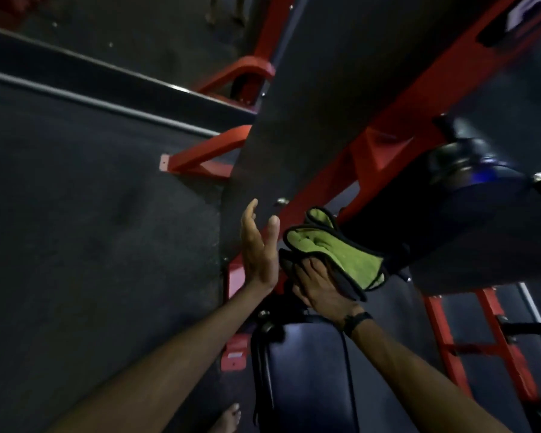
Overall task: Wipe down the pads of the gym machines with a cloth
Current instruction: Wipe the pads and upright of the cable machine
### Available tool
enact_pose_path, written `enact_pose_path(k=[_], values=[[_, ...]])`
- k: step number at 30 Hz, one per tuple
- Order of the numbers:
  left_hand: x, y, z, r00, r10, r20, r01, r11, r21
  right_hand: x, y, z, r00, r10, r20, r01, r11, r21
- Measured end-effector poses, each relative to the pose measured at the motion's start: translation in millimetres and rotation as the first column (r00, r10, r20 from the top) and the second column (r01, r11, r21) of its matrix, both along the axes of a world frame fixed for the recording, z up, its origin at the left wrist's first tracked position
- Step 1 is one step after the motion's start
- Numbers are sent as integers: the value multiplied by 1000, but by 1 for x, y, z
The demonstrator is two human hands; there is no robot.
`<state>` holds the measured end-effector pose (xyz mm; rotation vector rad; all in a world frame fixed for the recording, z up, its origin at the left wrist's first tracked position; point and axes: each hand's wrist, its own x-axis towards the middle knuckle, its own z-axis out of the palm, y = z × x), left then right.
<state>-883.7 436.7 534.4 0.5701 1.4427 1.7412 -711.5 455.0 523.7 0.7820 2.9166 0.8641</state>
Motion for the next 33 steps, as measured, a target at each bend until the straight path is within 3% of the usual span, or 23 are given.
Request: enact_pose_path(k=[2,4,5,6,8,9,11,13,14,15,16,17,19,22,24,28,33], values=[[0,-17,-29,1000,5,-5,-6,997,-74,-8,-5,-22,965,-84,247,137,969,-207],[5,-34,-52,1000,19,-2,-19,991,-134,-18,-16,-38,887,-320,332,379,916,-130],[7,-41,-61,1000,29,0,-29,988,-153,-16,-21,-55,842,-314,438,401,908,-120],[9,-47,-68,999,38,3,-37,985,-170,-14,-26,-74,894,-245,376,330,926,-183],[12,-59,-81,999,52,11,-49,978,-203,-21,-29,-72,938,-234,256,344,731,-590],[14,-66,-86,998,57,8,-54,974,-222,-21,-28,-72,957,-240,161,287,724,-627],[16,-78,-90,998,62,-1,-61,968,-243,-31,-26,-61,975,-222,-16,172,797,-579],[17,-84,-89,998,60,-11,-60,966,-250,-29,-27,-57,992,-97,81,126,815,-566],[18,-84,-85,998,59,-23,-63,967,-246,-20,-28,-62,998,3,62,27,877,-480],[18,-83,-79,997,67,-34,-73,967,-243,-10,-25,-64,976,121,181,-50,934,-353],[18,-80,-72,996,77,-50,-87,969,-231,-8,-33,-59,950,138,279,-50,953,-300],[19,-77,-59,994,84,-70,-97,972,-214,-3,-30,-52,920,153,361,-28,944,-330],[17,-67,-39,991,99,-91,-113,978,-176,-4,-20,-25,903,270,334,-184,946,-267],[15,-49,-2,985,135,-108,-146,985,-96,-8,-1,35,967,246,60,-234,958,-166],[10,-36,22,983,149,-109,-154,987,-40,-13,9,68,956,238,-172,-254,964,-80],[-1,-11,82,978,112,-175,-92,989,118,-12,24,119,939,189,-288,-157,979,131],[-11,9,142,960,42,-278,35,964,265,-17,34,169,870,187,-457,-10,932,363]])
